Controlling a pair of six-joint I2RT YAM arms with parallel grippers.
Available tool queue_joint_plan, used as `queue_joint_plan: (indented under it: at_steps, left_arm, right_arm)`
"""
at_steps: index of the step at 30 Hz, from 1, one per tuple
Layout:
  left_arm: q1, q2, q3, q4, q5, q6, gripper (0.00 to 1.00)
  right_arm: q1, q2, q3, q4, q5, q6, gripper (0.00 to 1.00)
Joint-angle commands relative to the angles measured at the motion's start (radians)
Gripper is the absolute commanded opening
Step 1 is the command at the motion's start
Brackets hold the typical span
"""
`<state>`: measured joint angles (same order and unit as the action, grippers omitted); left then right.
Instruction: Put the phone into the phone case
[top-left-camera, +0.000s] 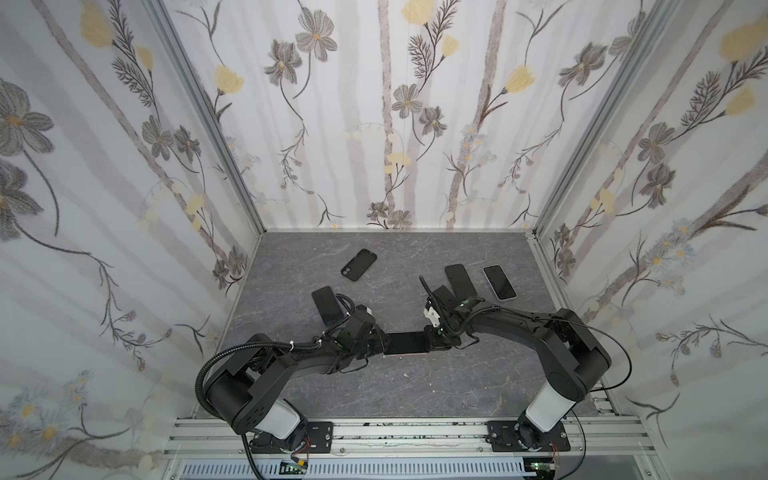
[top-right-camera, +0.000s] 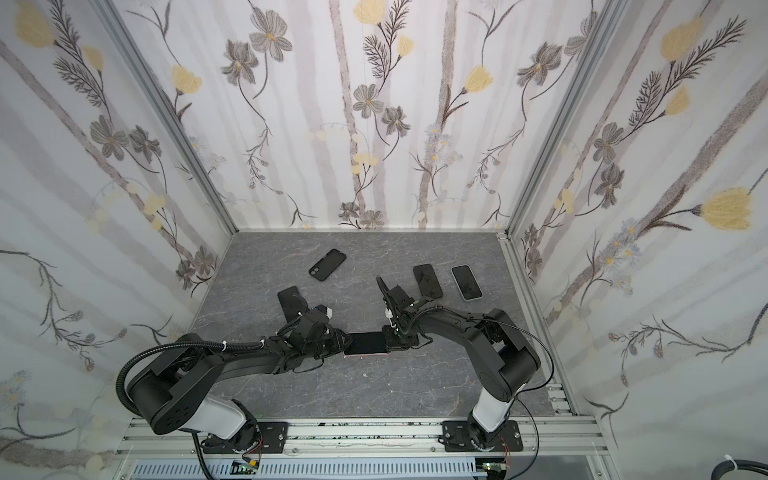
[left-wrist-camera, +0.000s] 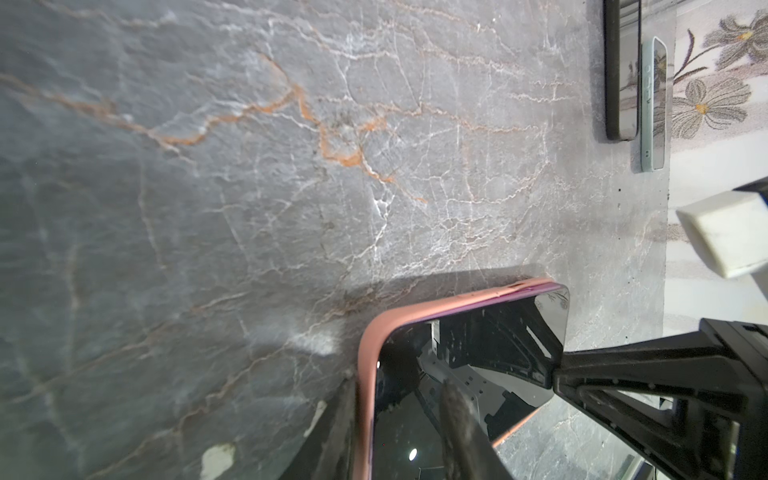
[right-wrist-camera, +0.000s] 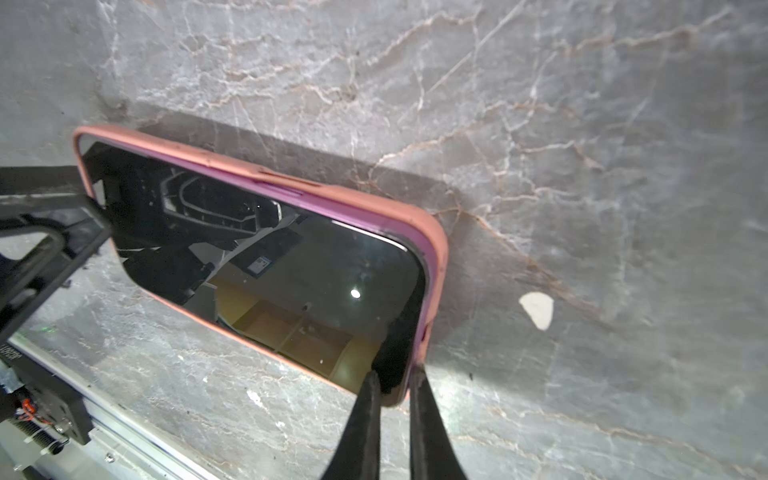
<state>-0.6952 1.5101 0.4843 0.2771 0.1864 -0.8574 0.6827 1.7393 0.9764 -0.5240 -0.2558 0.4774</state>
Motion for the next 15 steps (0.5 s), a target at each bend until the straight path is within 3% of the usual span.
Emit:
queue_joint_plan:
  at_steps: [1, 15]
  left_arm:
    - [-0.004, -0.004, -0.008, -0.221, -0.006, -0.009, 0.37]
    - [0.023, -0.064, 0.046, -0.289, -0.057, 0.028, 0.39]
  right_arm:
    - [0.018, 0.042, -0.010, -0.056, 0.216, -0.006, 0.13]
    - [0.015, -0.114, 0.159, -0.147, 0.150, 0.007, 0.29]
